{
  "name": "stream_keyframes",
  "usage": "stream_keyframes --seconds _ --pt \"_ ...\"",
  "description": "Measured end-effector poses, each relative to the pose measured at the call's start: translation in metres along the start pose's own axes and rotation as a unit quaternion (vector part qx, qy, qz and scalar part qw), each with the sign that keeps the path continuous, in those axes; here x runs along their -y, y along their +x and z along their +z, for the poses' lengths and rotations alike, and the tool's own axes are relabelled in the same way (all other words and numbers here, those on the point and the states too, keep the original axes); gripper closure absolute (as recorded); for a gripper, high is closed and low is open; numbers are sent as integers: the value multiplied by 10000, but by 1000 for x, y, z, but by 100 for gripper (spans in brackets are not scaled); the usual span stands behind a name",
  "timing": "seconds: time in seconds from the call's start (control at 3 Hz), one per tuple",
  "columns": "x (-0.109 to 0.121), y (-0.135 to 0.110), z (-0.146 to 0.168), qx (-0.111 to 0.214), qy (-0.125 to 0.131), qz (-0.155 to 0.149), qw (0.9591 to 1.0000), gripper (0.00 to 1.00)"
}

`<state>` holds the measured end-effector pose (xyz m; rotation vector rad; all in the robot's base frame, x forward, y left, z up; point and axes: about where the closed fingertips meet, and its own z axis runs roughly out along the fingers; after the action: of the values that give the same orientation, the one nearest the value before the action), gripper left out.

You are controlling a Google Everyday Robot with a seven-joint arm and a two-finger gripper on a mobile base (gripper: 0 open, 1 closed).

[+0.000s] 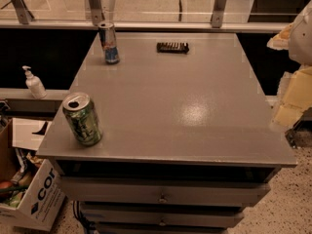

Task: Move green can near redbull can

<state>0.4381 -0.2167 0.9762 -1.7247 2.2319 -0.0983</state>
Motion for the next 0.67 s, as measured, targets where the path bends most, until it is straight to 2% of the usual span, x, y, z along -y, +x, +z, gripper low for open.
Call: stream_keyframes --seconds 0.33,0.67 --pt "-3 -1 1 34 4 7 10000 0" --pt "-19 -8 18 399 -194 66 9990 0"
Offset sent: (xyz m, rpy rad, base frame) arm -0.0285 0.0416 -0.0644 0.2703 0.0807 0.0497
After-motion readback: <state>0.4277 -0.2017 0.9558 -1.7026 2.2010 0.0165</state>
